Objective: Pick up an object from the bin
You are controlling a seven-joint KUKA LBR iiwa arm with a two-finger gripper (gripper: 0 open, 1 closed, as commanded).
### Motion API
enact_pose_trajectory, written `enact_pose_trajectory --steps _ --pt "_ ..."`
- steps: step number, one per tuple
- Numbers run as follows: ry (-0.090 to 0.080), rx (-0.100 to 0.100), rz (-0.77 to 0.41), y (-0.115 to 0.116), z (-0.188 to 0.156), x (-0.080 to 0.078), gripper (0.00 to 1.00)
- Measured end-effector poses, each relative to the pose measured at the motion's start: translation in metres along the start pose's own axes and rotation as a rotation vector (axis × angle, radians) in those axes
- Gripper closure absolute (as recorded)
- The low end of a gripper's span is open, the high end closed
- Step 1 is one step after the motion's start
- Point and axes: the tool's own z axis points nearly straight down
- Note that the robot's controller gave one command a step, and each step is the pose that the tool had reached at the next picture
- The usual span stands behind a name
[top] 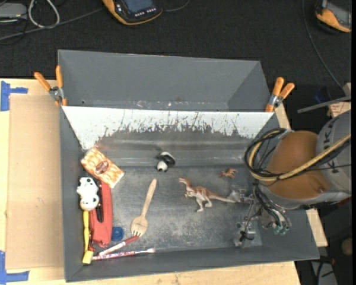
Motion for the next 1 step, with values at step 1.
enact_pose_trajectory --steps 1 --pt "0.006 -0.002 0.019 0.0088 -0.0540 -0.0288 0.00"
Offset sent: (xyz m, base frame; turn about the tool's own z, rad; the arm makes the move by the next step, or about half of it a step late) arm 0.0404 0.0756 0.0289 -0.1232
